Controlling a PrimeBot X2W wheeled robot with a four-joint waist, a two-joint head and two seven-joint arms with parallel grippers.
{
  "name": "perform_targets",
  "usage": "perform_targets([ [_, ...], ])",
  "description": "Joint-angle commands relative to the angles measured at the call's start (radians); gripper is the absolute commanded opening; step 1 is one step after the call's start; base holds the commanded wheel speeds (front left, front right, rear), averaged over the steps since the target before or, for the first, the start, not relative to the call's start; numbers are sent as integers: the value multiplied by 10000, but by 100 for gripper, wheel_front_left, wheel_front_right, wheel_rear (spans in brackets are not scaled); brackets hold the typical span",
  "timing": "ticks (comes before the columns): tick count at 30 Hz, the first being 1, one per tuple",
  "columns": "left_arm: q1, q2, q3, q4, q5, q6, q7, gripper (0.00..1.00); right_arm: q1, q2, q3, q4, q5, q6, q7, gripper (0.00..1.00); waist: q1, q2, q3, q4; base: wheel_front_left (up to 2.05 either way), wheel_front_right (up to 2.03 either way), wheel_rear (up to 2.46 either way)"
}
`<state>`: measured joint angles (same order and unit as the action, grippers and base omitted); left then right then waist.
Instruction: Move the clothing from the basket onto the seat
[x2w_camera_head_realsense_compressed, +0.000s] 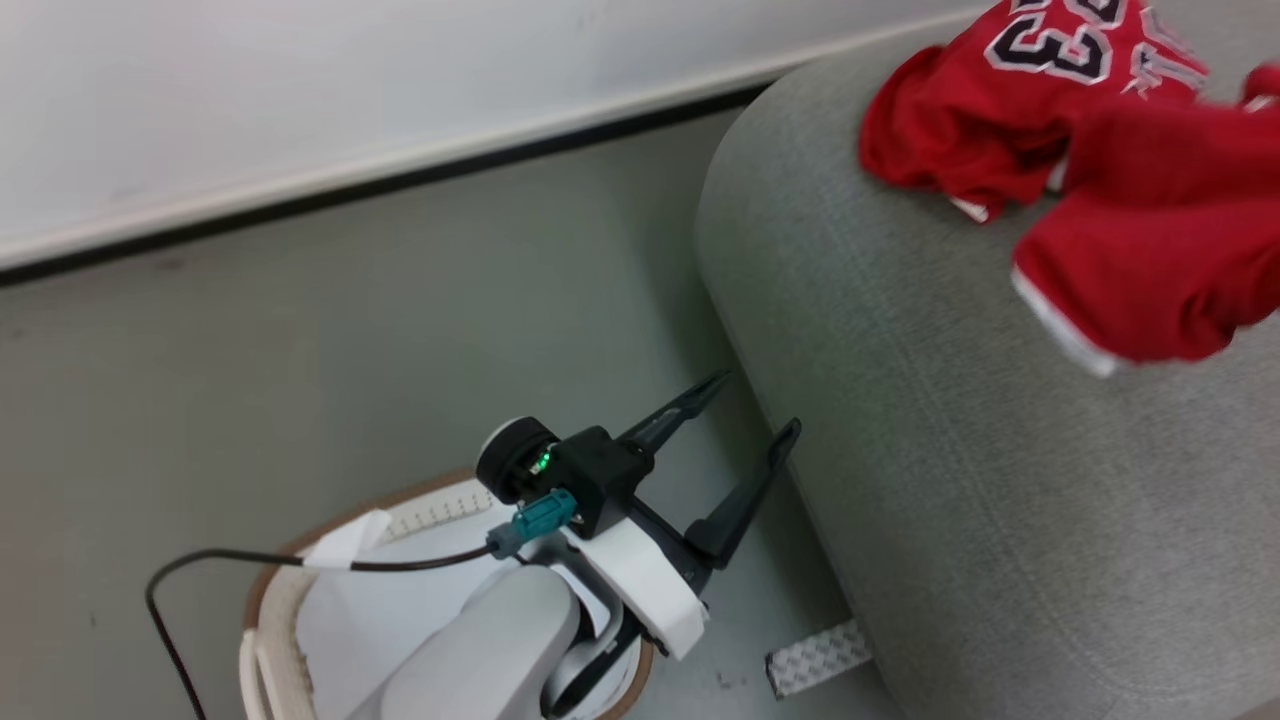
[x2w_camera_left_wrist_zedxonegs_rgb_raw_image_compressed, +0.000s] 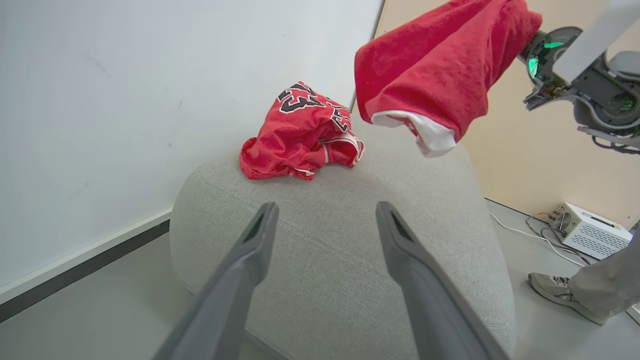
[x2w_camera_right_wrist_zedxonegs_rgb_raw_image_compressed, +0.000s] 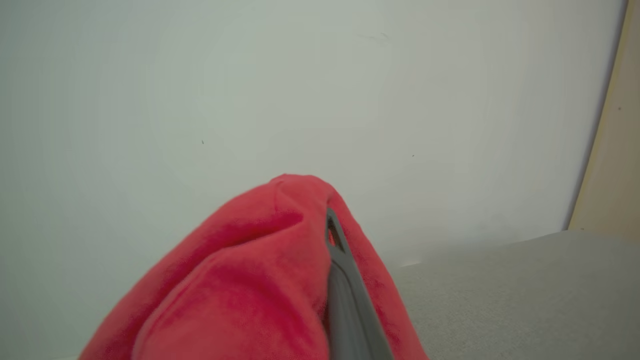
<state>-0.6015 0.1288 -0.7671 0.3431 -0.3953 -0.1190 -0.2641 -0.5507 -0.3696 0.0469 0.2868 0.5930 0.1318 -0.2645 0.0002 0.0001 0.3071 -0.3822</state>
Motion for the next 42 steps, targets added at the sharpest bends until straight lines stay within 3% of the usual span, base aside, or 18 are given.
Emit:
perform_targets([
  [1, -177, 161, -7, 16, 128, -21, 27, 100, -462, -356, -124, 323, 92, -22, 8, 0, -2, -1, 979, 538, 0, 0, 0],
  [6, -630, 379, 90, 48, 196, 41, 161, 100, -1651, -1268, 62, 1383, 384, -22, 84, 0, -2, -1, 1945, 967, 0, 0, 0],
  [12, -1095, 237, 190, -48, 231, 132, 132, 100, -2737, -2420, 618, 3388, 420, -22, 711, 0, -2, -1, 2712, 1597, 0, 0, 0],
  [14, -1188, 167, 207, 18, 228, 147, 104, 100, -2912, -2748, 854, 4256, 524, -22, 1367, 0, -2, -1, 2842, 1803, 0, 0, 0],
  [15, -1225, 114, 206, 49, 219, 152, 93, 100, -2930, -2850, 1050, 4737, 593, -22, 1895, 6, -2, -1, 2880, 1905, 0, 0, 0],
  [17, -1270, 25, 216, 94, 192, 134, 77, 100, -3184, -3106, 1316, 5353, 761, -24, 2616, 9, -2, -1, 2920, 2058, 0, 0, 0],
  [19, -1245, 25, 260, 171, 170, 135, 56, 100, -3272, -3249, 1683, 5829, 780, -22, 3197, 5, -2, -1, 2917, 2145, 0, 0, 0],
  [20, -1218, 30, 280, 212, 157, 139, 39, 100, -3316, -3234, 1813, 6036, 904, -22, 3427, 8, -2, -1, 2908, 2169, 0, 0, 0],
  [22, -1153, 45, 314, 292, 134, 135, 15, 100, -3374, -3148, 2060, 6321, 1193, -22, 3914, 32, -2, -1, 2841, 2180, 0, 0, 0],
  [25, -1048, 40, 369, 419, 85, 124, -9, 100, -3481, -3130, 2388, 6394, 1473, -23, 4097, 45, -2, -1, 2656, 2141, 0, 0, 0],
  [26, -1018, 29, 392, 459, 81, 122, -2, 100, -3455, -3142, 2505, 6424, 1544, -23, 4099, 59, -2, -1, 2570, 2128, 0, 0, 0],
  [27, -995, 12, 407, 487, 85, 118, 3, 100, -3421, -3153, 2610, 6466, 1606, -23, 4085, 93, -2, -1, 2451, 2114, 0, 0, 0],
  [28, -954, -11, 428, 514, 67, 111, 0, 100, -3391, -3150, 2684, 6502, 1683, -23, 4020, 100, -2, -1, 2313, 2098, 0, 0, 0],
  [35, -306, -121, 792, 538, -87, 97, 2, 100, -2685, -3363, 3523, 6547, 2048, -23, 4262, 100, -2, -1, 794, 2050, 0, 0, 0],
  [42, 697, 83, 1571, 408, -260, 250, 0, 100, -1959, -3851, 4108, 5605, 2366, -23, 4147, 100, -2, -1, -717, 2055, 0, 0, 0],
])
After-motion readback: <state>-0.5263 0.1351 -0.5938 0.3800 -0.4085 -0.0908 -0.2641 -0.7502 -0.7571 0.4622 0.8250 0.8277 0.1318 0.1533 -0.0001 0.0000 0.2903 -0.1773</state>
